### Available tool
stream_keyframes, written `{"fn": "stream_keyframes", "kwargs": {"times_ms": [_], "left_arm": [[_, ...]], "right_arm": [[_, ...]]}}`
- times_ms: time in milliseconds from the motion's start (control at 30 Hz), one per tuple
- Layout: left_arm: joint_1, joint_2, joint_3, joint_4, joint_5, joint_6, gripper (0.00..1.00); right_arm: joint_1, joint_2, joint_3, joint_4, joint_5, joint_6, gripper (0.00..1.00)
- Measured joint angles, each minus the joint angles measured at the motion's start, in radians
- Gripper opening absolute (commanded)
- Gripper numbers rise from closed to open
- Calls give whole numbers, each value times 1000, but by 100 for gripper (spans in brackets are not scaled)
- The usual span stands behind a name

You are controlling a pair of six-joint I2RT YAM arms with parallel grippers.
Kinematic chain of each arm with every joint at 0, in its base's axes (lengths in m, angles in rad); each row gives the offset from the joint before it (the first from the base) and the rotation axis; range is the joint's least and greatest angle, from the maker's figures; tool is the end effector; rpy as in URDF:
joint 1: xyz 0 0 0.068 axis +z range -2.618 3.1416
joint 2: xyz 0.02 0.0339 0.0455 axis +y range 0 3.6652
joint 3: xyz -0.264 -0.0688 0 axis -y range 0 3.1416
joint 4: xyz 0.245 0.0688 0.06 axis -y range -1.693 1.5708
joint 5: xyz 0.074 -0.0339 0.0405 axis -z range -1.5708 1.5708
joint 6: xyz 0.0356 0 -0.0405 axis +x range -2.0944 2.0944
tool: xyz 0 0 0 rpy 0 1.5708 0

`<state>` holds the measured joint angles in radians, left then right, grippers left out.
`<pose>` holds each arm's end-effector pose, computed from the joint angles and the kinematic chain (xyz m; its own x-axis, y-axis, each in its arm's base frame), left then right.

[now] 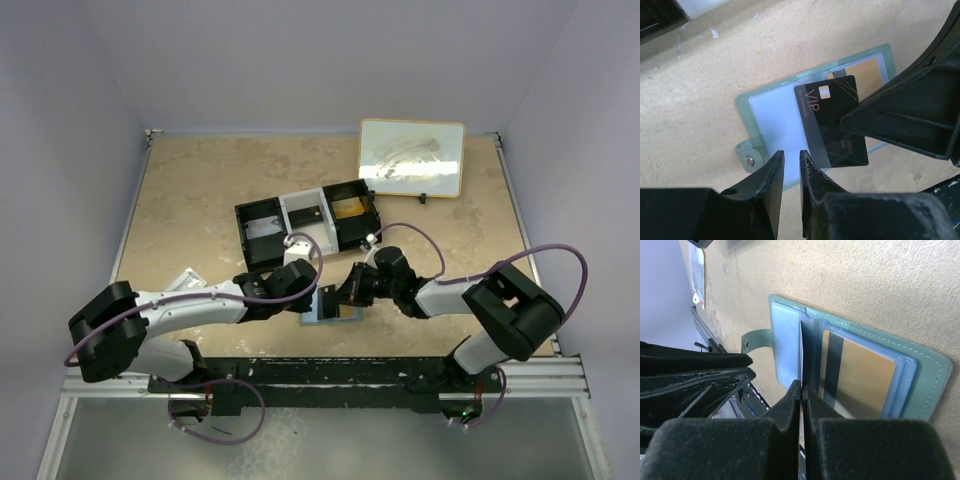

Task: Take the credit cards out of the card holder

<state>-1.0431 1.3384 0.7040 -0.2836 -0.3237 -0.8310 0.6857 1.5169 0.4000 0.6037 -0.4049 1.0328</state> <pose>0.1395 -0.2168 0.1879 -0.8028 -0.0132 -0.5961 0.1912 0.9413 -0.2783 0.1924 0.1756 0.1308 -0.9226 0.2650 -0.2803 -0.1080 0.5201 0.8472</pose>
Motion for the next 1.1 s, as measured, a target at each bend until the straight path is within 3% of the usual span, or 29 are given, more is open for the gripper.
{"fn": "stream_keyframes", "kwargs": {"times_ms": [500,800,1100], "left_arm": [[-2,161,26,58,82,0,13],[-7,168,31,53,70,1,10],[-12,169,31,53,58,-8,9]], "right_arm": [[-2,19,-46,103,-14,59,6],[-4,49,-49,144,-26,86,15],[-4,87,-51,209,-33,100,14]]}}
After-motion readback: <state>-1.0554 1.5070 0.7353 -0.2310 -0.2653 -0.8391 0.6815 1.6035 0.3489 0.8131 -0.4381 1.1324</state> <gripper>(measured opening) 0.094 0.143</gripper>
